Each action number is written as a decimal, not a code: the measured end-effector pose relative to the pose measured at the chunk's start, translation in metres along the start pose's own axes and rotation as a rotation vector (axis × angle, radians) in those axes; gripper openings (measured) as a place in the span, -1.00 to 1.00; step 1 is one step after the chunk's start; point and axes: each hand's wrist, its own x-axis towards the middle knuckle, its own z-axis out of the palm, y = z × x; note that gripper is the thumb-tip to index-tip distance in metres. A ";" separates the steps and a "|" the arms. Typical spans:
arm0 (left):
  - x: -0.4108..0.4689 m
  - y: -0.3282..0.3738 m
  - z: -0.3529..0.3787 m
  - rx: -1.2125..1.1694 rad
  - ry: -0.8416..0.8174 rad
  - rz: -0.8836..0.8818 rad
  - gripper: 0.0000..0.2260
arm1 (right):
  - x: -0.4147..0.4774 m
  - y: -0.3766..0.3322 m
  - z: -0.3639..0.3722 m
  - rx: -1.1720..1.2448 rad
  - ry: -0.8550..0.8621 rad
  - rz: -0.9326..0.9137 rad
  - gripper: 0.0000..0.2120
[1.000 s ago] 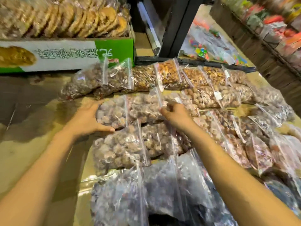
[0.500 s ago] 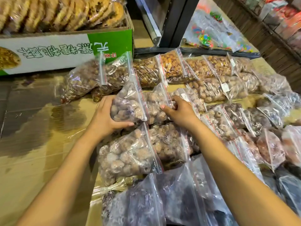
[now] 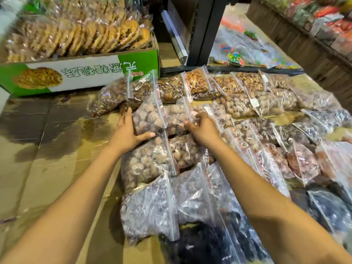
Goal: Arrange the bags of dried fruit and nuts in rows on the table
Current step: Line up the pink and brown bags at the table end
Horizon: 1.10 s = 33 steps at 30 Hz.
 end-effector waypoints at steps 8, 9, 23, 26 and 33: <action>-0.037 -0.024 -0.012 -0.054 0.207 0.201 -0.05 | -0.038 0.002 0.010 -0.015 0.132 0.187 -0.60; -0.047 -0.027 -0.012 -0.068 0.262 0.312 -0.14 | -0.040 -0.002 0.013 -0.064 0.176 0.209 -0.68; -0.048 -0.035 -0.001 0.266 -0.432 0.539 0.11 | -0.072 -0.019 0.035 -0.085 0.343 0.489 -0.96; -0.048 -0.041 0.003 0.095 -0.378 0.511 0.01 | -0.070 -0.014 0.039 -0.045 0.396 0.448 -0.91; -0.059 -0.032 0.005 -0.171 -0.181 0.525 -0.14 | -0.075 -0.020 0.031 -0.099 0.669 0.167 -0.85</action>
